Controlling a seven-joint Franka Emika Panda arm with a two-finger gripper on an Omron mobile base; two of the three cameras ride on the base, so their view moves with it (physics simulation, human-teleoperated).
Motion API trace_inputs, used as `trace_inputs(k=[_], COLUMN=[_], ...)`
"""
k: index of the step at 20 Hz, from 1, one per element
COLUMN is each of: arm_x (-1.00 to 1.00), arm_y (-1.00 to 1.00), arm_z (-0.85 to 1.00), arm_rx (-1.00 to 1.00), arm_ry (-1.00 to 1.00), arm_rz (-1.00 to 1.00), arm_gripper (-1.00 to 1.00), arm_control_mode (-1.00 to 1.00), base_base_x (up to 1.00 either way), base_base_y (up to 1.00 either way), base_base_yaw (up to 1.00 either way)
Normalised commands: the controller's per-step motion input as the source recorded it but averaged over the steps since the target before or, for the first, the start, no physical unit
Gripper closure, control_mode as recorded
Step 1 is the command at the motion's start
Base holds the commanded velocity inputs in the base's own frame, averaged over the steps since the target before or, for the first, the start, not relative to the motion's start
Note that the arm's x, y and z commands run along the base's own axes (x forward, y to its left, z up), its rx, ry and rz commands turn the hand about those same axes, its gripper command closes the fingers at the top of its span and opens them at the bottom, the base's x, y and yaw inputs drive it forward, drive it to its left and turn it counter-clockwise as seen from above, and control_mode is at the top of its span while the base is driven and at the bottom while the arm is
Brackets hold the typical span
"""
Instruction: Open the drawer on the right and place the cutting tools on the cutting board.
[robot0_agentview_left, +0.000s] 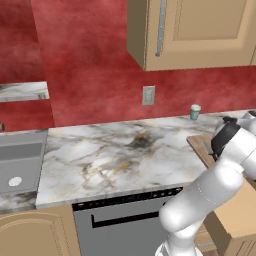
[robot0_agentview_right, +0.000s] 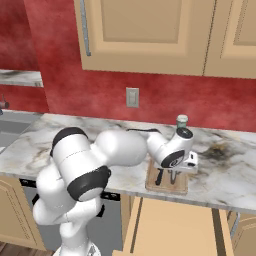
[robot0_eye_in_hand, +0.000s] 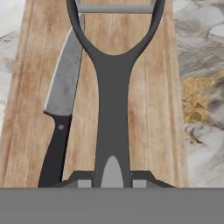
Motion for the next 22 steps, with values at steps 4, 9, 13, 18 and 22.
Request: trace_inputs(k=[4,9,13,18,22], arm_x=[0.25,0.29,0.17,0.07,0.00], arm_y=[-0.03,-0.07,-0.14,-0.21,0.00], arm_z=[-0.10,-0.06,-0.02,-0.11,0.00], arm_rx=[0.00,0.00,0.00,0.00,0.00], arm_ry=[0.01,0.01,0.00,0.01,0.01], arm_rz=[-0.05,-0.01,0.00,0.00,0.00], arm_gripper=[1.00,1.00,1.00,1.00,1.00], arm_control_mode=[-1.00,-1.00,-1.00,-1.00,-1.00], base_base_x=[0.00,0.00,0.00,0.00,0.00], base_base_y=[0.00,0.00,0.00,0.00,0.00], base_base_yaw=[0.00,0.00,0.00,0.00,0.00])
